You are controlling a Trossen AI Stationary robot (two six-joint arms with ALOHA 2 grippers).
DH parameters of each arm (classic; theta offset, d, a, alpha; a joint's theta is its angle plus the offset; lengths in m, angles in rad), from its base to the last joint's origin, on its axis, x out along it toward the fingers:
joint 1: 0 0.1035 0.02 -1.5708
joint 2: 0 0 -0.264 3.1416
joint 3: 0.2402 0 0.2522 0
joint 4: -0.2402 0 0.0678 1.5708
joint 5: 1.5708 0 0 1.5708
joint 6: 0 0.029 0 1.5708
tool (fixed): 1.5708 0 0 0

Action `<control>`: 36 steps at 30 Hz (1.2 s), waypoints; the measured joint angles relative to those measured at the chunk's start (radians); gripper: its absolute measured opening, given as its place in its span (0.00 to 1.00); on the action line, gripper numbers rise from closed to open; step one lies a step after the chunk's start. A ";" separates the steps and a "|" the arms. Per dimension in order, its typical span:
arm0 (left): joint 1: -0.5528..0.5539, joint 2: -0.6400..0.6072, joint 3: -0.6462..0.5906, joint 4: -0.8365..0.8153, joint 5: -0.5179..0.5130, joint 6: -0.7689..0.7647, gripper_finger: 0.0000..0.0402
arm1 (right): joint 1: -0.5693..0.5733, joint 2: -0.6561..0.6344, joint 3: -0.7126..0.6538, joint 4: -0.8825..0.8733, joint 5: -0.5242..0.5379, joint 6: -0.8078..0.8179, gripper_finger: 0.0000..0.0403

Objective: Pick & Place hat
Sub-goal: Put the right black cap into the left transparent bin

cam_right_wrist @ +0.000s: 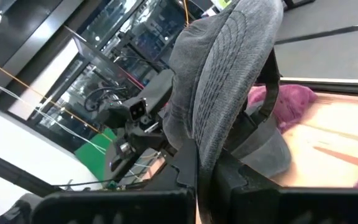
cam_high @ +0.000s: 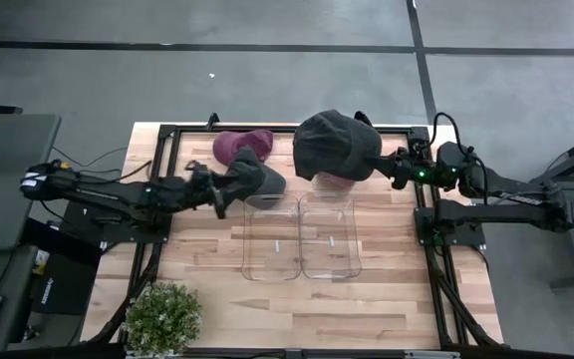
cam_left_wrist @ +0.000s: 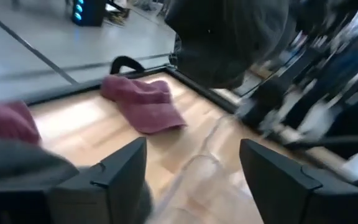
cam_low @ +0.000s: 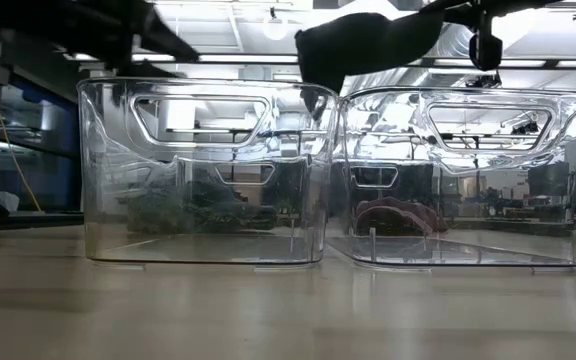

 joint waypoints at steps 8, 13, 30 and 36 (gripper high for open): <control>0.000 0.305 0.254 0.006 -0.102 0.430 0.67 | 0.000 0.048 0.000 0.048 0.045 0.110 0.01; 0.000 0.450 0.376 0.008 -0.118 0.686 0.67 | 0.000 0.057 0.000 0.067 0.097 0.165 0.01; 0.015 0.774 0.764 0.017 -0.336 0.939 0.67 | 0.001 0.056 0.000 0.124 0.216 0.284 0.02; 0.013 0.786 0.784 0.015 -0.473 0.939 0.67 | 0.001 0.054 0.001 0.174 0.209 0.276 0.01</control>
